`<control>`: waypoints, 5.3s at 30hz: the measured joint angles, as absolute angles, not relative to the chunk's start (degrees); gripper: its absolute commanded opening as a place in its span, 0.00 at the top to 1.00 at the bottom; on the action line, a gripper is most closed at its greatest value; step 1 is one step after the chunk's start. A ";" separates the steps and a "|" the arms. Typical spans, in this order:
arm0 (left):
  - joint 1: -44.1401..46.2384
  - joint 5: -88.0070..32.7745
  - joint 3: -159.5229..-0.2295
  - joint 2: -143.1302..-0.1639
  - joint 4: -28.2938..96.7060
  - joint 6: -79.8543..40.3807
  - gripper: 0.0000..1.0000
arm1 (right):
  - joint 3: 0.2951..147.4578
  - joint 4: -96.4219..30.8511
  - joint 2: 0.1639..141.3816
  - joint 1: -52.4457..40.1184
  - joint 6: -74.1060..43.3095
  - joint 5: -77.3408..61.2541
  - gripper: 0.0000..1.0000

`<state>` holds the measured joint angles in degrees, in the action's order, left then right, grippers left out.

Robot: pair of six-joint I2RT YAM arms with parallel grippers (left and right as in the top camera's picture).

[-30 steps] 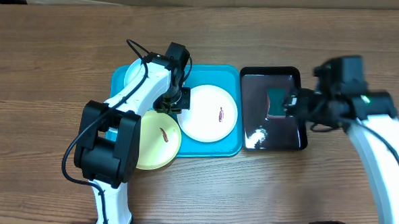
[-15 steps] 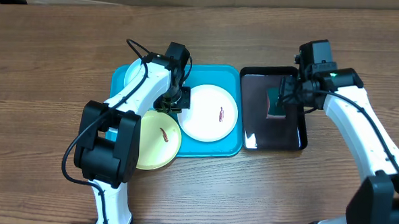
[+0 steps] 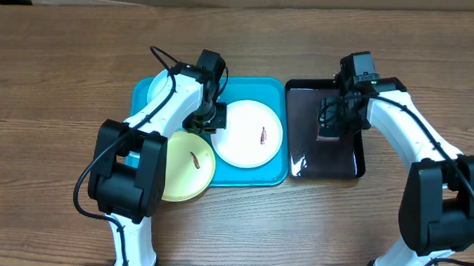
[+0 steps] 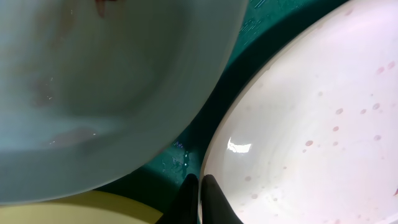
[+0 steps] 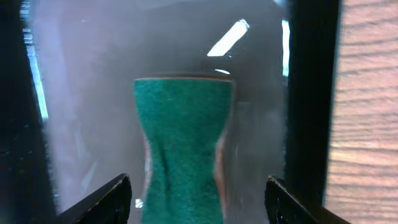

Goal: Clean dirty plates on tray and stack at the side
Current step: 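Reach the right gripper into the black tray and grasp the sponge, then scrub the white plate with the sponge in the right gripper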

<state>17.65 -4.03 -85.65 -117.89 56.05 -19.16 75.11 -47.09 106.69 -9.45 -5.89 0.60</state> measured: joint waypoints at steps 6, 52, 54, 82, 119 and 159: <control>17.65 -4.03 -85.65 -117.89 56.03 -19.18 0.95 | 75.11 -45.15 106.69 -9.80 -4.82 -0.69 0.34; 17.65 -4.05 -85.65 -117.89 55.66 -19.42 0.87 | 65.34 -35.90 106.69 -9.85 -4.43 -4.34 0.96; 17.65 -4.05 -85.65 -117.89 55.64 -19.42 0.83 | 67.11 -39.22 106.74 -9.85 -4.47 -4.27 0.96; 18.09 -6.66 -85.65 -117.89 55.24 -25.45 0.95 | 82.87 -60.45 107.24 -10.98 -4.45 -3.38 0.96; 18.37 -6.79 -85.65 -117.89 56.16 -25.56 0.96 | 92.95 -62.98 102.67 -19.03 -5.04 -9.82 0.96; 18.35 -6.50 -85.65 -117.89 56.58 -25.56 0.96 | 88.73 -51.53 122.41 -36.14 -20.71 14.15 0.96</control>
